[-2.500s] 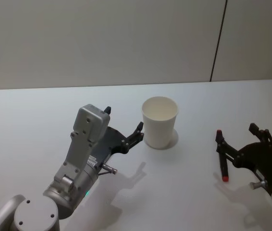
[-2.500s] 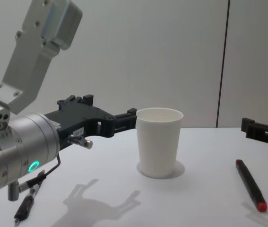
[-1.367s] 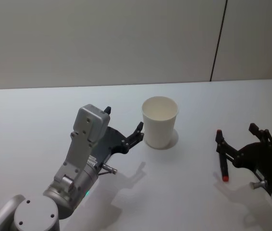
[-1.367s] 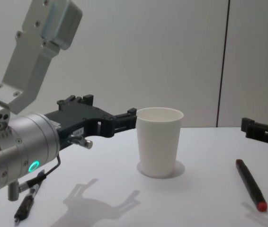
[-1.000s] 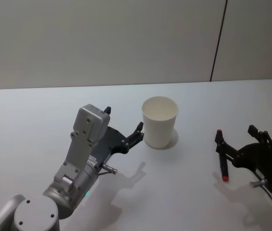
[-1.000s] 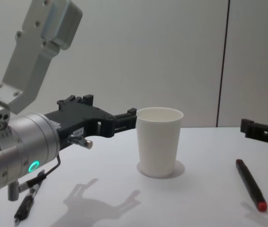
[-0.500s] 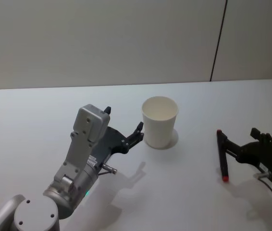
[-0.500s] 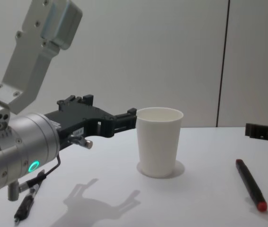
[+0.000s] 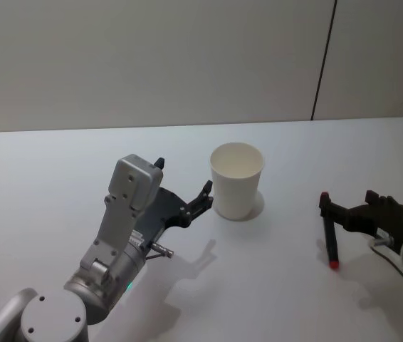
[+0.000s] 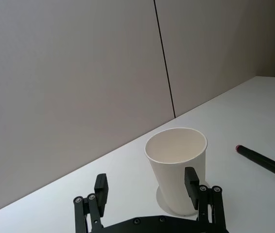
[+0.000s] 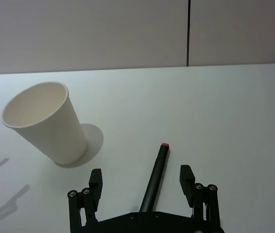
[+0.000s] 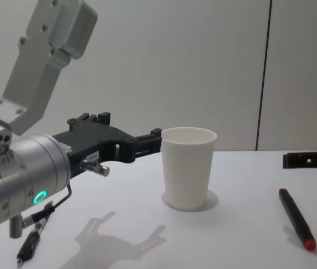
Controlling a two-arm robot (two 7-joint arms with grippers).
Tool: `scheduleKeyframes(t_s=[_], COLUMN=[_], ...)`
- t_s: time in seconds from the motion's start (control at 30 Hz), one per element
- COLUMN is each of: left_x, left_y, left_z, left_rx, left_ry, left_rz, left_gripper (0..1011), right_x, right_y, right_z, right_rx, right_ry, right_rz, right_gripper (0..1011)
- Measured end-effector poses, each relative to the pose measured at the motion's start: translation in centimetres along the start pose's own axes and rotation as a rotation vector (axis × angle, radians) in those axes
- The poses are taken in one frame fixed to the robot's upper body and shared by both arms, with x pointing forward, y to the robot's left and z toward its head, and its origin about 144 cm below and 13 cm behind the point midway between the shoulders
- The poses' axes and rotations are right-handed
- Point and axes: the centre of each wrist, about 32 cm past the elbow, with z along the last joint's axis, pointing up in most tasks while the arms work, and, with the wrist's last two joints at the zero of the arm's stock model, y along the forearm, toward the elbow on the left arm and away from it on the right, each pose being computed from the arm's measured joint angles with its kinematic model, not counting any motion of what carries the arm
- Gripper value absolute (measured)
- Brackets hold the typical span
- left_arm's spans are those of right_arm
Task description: Place the pen into the pen holder.
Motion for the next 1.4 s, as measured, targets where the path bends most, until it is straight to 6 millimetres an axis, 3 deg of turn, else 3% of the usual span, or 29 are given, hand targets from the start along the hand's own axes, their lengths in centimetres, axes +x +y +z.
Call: scheduleKeyframes(t_s=[0.57, 1.4], left_x=[0.0, 0.0], left_y=[0.0, 0.0], left_z=[0.0, 0.0], left_rx=[0.000, 0.000], left_ry=[0.000, 0.000], left_rz=[0.000, 0.000], left_gripper=[1000, 1000], right_x=[-0.5, -0.4], right_y=[4.0, 9.0], right_z=[3.3, 5.6], right_rx=[-0.189, -0.340], right_ry=[-0.026, -0.007], right_rz=[-0.049, -0.095], right_gripper=[1001, 1001])
